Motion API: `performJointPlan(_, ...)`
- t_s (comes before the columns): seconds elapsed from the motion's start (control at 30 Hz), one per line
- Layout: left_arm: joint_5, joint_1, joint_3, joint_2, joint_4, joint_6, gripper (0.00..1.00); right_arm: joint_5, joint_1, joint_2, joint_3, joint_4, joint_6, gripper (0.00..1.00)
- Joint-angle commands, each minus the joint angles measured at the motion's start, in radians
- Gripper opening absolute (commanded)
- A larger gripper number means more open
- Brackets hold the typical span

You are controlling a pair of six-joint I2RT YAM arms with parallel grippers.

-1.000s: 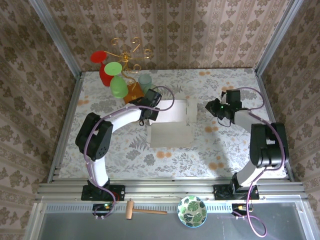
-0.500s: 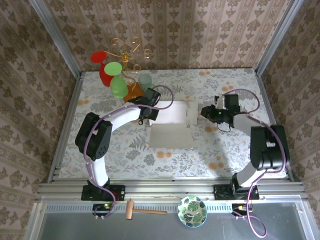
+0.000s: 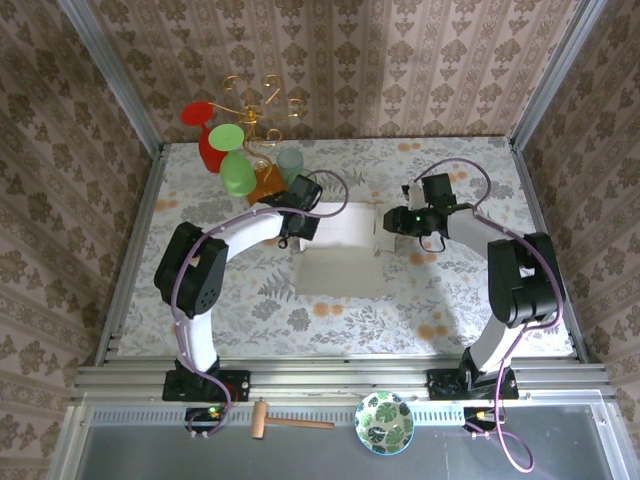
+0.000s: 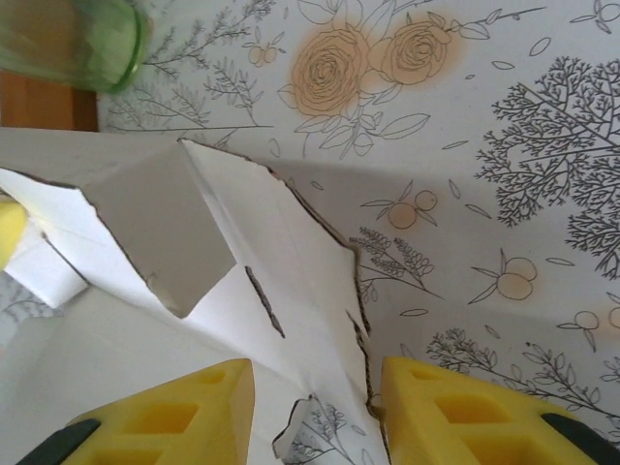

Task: Fold the paper box

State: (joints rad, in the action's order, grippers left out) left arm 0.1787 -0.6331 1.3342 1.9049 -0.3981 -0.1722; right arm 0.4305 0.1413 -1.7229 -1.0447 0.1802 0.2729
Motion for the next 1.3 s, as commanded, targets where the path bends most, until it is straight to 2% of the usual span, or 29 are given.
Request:
performJointPlan(0.0, 0.001, 0.000, 0.027, 0.028, -0.037, 0.015, 0.00, -0.104, 0.000, -0.023, -0.034, 0.077, -0.055, 0.39)
performJointPlan(0.13, 0.010, 0.000, 0.034, 0.033, -0.046, 0.017, 0.00, -0.122, 0.004, -0.038, -0.065, 0.097, -0.068, 0.39)
performJointPlan(0.27, 0.011, 0.000, 0.041, 0.038, -0.052, 0.015, 0.00, -0.147, 0.036, -0.067, -0.093, 0.119, -0.079, 0.34)
performJointPlan(0.43, 0.012, -0.001, 0.046, 0.045, -0.058, 0.013, 0.00, -0.253, 0.064, -0.073, -0.095, 0.142, -0.049, 0.25)
performJointPlan(0.53, 0.011, -0.003, 0.048, 0.046, -0.058, 0.010, 0.00, -0.333, 0.079, -0.068, -0.109, 0.170, -0.022, 0.16)
performJointPlan(0.67, 0.010, -0.006, 0.051, 0.052, -0.061, 0.009, 0.00, -0.516, 0.146, -0.063, -0.155, 0.241, 0.025, 0.06)
performJointPlan(0.73, 0.014, -0.009, 0.052, 0.054, -0.061, 0.007, 0.00, -0.651, 0.188, -0.077, -0.196, 0.310, 0.078, 0.00)
performJointPlan(0.87, 0.020, -0.013, 0.060, 0.060, -0.067, 0.004, 0.00, -0.871, 0.271, -0.109, -0.261, 0.447, 0.201, 0.00)
performJointPlan(0.97, 0.025, -0.017, 0.064, 0.066, -0.075, -0.001, 0.00, -0.961, 0.325, -0.106, -0.277, 0.479, 0.251, 0.00)
performJointPlan(1.07, 0.025, -0.019, 0.059, 0.061, -0.074, -0.010, 0.00, -0.922, 0.336, -0.080, -0.281, 0.462, 0.249, 0.00)
performJointPlan(1.13, 0.019, -0.017, 0.054, 0.049, -0.078, -0.013, 0.00, -0.853, 0.328, -0.034, -0.274, 0.428, 0.215, 0.11)
performJointPlan(1.23, 0.010, -0.012, 0.039, 0.022, -0.078, -0.001, 0.00, -0.586, 0.279, 0.056, -0.225, 0.311, 0.128, 0.32)
performJointPlan(1.27, 0.007, -0.010, 0.032, 0.012, -0.079, 0.009, 0.00, -0.455, 0.250, 0.081, -0.210, 0.282, 0.096, 0.37)
